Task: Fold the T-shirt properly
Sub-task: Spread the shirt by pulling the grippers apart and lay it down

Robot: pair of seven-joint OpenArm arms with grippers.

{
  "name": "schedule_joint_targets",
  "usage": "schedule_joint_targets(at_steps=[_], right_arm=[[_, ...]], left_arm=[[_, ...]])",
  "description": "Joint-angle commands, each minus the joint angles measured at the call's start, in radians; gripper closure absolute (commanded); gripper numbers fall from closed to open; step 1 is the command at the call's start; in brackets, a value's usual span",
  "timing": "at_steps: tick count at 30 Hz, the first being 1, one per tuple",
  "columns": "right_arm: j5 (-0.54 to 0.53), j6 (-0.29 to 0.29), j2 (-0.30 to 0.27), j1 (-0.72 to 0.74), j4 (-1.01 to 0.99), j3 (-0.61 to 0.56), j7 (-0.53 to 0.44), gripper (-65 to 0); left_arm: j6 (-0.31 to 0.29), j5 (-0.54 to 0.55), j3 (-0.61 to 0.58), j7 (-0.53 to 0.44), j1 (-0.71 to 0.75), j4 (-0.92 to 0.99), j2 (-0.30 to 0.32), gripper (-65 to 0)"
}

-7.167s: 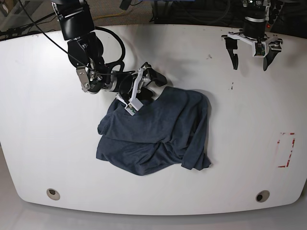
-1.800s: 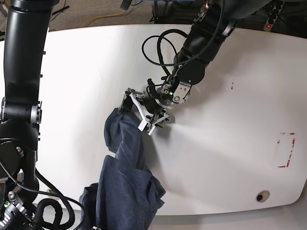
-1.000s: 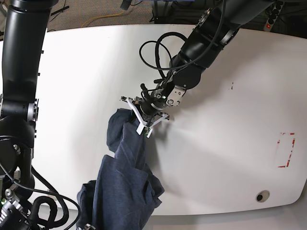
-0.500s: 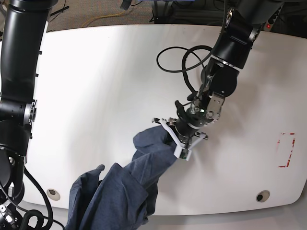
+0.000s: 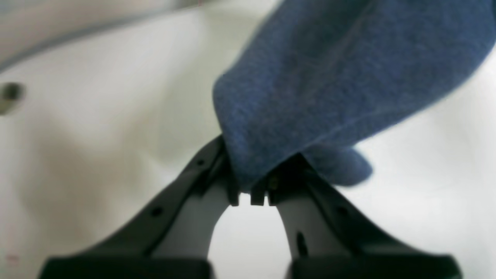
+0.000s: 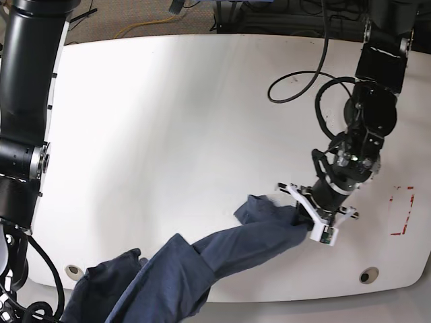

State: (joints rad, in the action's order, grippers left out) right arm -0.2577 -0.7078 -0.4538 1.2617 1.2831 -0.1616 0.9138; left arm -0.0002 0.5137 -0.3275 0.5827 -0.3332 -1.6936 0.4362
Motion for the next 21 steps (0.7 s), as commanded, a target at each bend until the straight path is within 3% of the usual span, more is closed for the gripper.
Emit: schedule_joint_targets(at_steps=[1,11,17,21], right_arm=[[-0.007,0.01,0.0,0.044,-0.024,0.007,-0.031,0.0],[-0.009,0.01,0.0,0.044,-0.047,0.009,-0.049,0.0],[-0.013,0.01,-0.015,0.0,-0.041,0.084,-0.038,0.0],[-0.018,0.01,-0.017,-0.095,-0.036,0.162,-0.023,0.0]], left_arm=[[-0.001,0.055,0.035,-0.036,-0.033,-0.067,0.086,0.0],[-0.001,0.184,0.201,-0.033,-0.039,-0.15,0.315,-0.1],[-0.005,0.23,0.236,-0.031,-0.033,-0.152,0.378,-0.1],[-0.056,0.26,0.244,-0.003,0.007,-0.153,0.381,-0.1]])
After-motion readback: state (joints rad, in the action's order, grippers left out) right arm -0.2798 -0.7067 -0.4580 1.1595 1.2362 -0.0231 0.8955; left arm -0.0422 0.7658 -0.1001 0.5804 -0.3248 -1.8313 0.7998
